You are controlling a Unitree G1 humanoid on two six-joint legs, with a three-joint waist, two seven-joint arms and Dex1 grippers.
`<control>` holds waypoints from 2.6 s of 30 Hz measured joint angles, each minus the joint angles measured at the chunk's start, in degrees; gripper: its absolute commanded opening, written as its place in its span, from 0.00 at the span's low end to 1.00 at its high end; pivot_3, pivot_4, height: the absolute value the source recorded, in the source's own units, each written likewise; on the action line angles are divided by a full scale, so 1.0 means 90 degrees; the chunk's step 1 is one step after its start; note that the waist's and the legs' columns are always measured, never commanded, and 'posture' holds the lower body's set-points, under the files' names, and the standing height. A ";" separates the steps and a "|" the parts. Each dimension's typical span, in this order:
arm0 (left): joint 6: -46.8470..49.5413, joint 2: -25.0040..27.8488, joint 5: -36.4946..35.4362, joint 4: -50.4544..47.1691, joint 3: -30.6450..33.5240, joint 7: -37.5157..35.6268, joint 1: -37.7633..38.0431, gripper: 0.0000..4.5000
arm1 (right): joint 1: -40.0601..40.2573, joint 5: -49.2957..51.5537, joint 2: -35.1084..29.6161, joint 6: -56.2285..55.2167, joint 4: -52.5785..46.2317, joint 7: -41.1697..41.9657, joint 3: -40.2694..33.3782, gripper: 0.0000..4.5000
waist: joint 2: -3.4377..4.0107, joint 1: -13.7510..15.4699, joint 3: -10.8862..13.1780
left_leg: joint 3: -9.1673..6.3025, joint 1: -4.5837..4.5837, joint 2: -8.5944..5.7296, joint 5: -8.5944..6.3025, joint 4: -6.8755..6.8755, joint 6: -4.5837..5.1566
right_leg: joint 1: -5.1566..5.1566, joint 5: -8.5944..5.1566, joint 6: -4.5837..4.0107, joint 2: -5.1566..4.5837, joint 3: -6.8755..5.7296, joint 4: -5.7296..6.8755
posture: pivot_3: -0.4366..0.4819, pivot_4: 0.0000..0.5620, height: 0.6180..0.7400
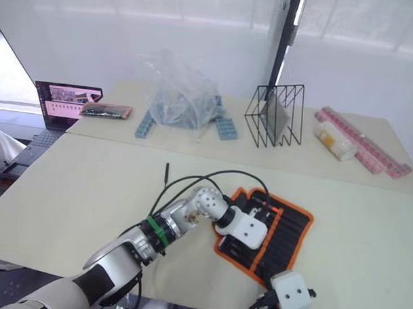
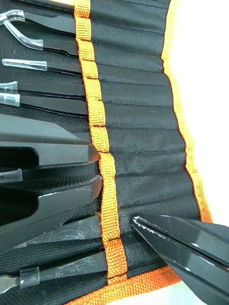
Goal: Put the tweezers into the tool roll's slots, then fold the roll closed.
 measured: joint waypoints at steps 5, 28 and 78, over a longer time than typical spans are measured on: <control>-0.0131 -0.0046 0.0004 0.0138 0.0057 0.0041 0.0003 0.01 | -0.0001 -0.0017 0.0000 0.0014 -0.0001 -0.0005 -0.0003 0.00 | -0.0001 0.0002 -0.0005 | -0.0007 0.0005 -0.0017 0.0000 0.0000 0.0001 | 0.0016 -0.0004 0.0011 -0.0010 0.0002 -0.0008 | 0.48 0.27 0.84; 0.2609 0.2354 -0.1701 -0.2986 0.1960 -0.0852 0.0440 0.99 | -0.0423 -0.0010 -0.0049 0.0011 0.0187 0.0105 0.0226 0.00 | 0.0038 -0.0251 -0.0013 | -0.0016 0.0025 0.0040 0.0004 0.0000 0.0007 | 0.0009 0.0000 -0.0012 0.0049 0.0017 0.0017 | 0.48 0.27 0.84; 0.6006 0.1905 -0.2597 -0.7872 0.5514 0.5893 0.6552 0.99 | -0.1013 0.0297 -0.0264 -0.0106 0.0776 0.0867 -0.0159 0.00 | -0.0034 -0.0191 0.0011 | -0.0014 0.0055 0.0101 -0.0011 -0.0007 -0.0022 | 0.0017 -0.0036 -0.0085 0.0055 0.0105 -0.0006 | 0.48 0.27 0.84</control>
